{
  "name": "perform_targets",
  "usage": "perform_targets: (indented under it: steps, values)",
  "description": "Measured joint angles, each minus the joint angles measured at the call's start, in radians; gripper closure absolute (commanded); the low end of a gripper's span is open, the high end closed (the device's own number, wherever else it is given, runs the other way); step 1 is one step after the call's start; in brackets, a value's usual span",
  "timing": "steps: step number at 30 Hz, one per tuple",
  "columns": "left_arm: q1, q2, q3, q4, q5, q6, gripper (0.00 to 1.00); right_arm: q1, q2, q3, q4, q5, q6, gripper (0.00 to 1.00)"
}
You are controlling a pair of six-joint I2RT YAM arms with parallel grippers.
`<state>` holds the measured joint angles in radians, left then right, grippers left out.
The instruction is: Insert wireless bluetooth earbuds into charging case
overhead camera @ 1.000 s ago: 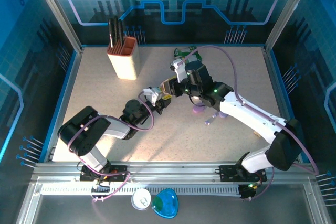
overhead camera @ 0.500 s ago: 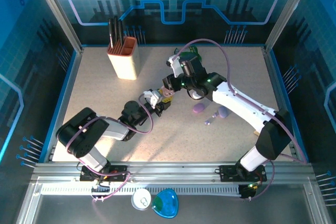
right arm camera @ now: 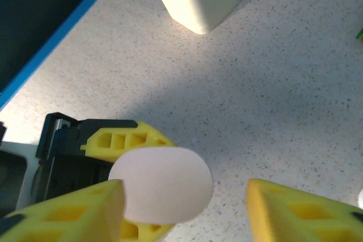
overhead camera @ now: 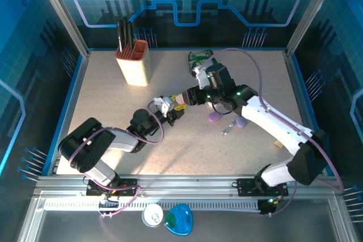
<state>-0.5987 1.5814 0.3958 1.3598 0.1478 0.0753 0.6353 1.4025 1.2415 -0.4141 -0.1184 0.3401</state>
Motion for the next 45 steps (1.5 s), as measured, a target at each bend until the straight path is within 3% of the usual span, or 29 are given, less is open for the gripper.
perform_targets:
  steps: [7,17,27,37,45]
  values:
    - [0.000,-0.027,0.000,0.001,0.088,-0.045,0.75,-0.116,-0.101,-0.188,0.131,-0.274,0.190,0.26]
    - [0.000,-0.040,0.002,0.000,0.230,-0.098,0.74,-0.143,-0.102,-0.351,0.398,-0.522,0.436,0.34]
    - [0.000,-0.064,0.002,0.007,0.269,-0.112,0.73,-0.169,-0.104,-0.437,0.617,-0.614,0.603,0.42]
    - [0.000,-0.056,0.028,0.007,0.257,-0.123,0.74,-0.172,-0.102,-0.462,0.708,-0.650,0.667,0.46]
    - [0.000,-0.040,0.052,0.014,0.250,-0.127,0.73,-0.185,-0.098,-0.465,0.736,-0.670,0.696,0.69]
